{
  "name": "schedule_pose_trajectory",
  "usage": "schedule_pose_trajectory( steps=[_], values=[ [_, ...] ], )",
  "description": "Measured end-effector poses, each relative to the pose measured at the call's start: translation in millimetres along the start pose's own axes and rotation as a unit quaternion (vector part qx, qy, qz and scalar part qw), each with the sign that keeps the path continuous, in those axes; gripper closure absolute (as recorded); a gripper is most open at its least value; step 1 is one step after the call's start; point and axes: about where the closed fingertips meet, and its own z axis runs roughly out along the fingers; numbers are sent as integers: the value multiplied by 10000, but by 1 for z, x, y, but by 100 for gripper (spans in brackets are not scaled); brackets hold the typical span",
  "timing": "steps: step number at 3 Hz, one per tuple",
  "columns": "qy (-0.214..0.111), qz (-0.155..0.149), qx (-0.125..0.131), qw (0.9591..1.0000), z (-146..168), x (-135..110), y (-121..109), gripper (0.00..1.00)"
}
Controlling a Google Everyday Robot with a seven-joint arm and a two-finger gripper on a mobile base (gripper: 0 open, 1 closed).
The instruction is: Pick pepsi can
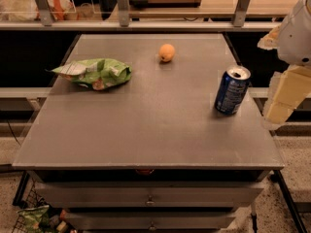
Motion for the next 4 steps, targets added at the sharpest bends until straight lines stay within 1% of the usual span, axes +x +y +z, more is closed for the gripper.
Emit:
schedule_pose_trajectory(
  steps=[1,2,3,4],
  values=[
    [2,-12,18,10000,-1,0,0,0],
    [-406,536,119,9977,4,9,-4,0],
    [-1159,1321,164,9843,22,28,-14,0],
    [-1917,1905,165,9626,40,37,-24,0]
  ],
)
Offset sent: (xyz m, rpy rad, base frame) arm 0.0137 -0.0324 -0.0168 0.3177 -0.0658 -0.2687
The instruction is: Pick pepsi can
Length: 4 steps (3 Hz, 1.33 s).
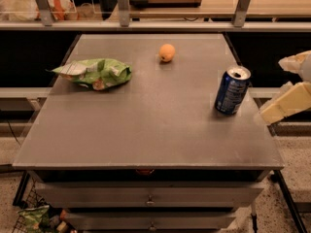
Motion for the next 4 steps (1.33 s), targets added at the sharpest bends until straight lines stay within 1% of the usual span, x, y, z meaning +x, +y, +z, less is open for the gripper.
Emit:
schedule_pose_trajectory(
  steps=[1,2,3,4],
  values=[
    [-755,486,-47,9960,15,5,-11,0],
    [-1343,744,-84,9881,28,-1,-15,0],
    [-1776,866,-15,9803,42,-9,-18,0],
    [-2198,847,143,9717,55,-16,-20,0]
  ],
)
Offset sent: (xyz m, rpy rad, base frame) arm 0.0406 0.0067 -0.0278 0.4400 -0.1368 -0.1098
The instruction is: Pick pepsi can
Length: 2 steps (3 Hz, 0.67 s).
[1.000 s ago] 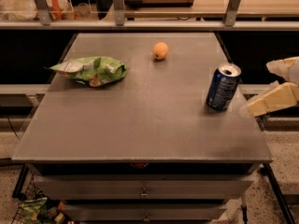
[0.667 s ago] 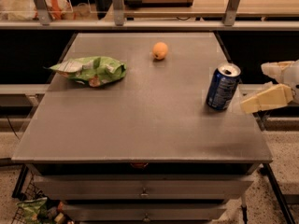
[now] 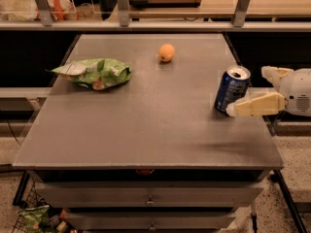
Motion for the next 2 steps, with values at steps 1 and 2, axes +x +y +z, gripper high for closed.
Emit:
schedule_pose_trajectory(
  steps=[1,2],
  values=[
    [-236,-165,147,9995,12,0,-2,0],
    [-335,-344,269,9985,24,1,-3,0]
  ],
)
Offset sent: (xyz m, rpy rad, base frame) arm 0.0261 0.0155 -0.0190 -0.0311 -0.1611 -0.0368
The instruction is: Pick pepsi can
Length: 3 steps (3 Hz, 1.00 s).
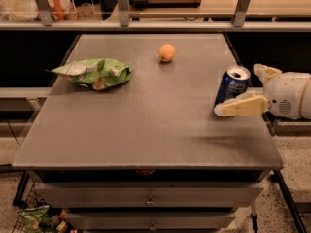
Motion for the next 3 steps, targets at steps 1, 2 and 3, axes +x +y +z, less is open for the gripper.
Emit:
schedule_pose_trajectory(
  steps=[1,2,3],
  values=[
    [-61,-46,64,10000,12,4,3,5],
    [-166,-74,52,9998,17,6,5,21],
    [-280,-94,60,9995,16,5,6,44]
  ],
)
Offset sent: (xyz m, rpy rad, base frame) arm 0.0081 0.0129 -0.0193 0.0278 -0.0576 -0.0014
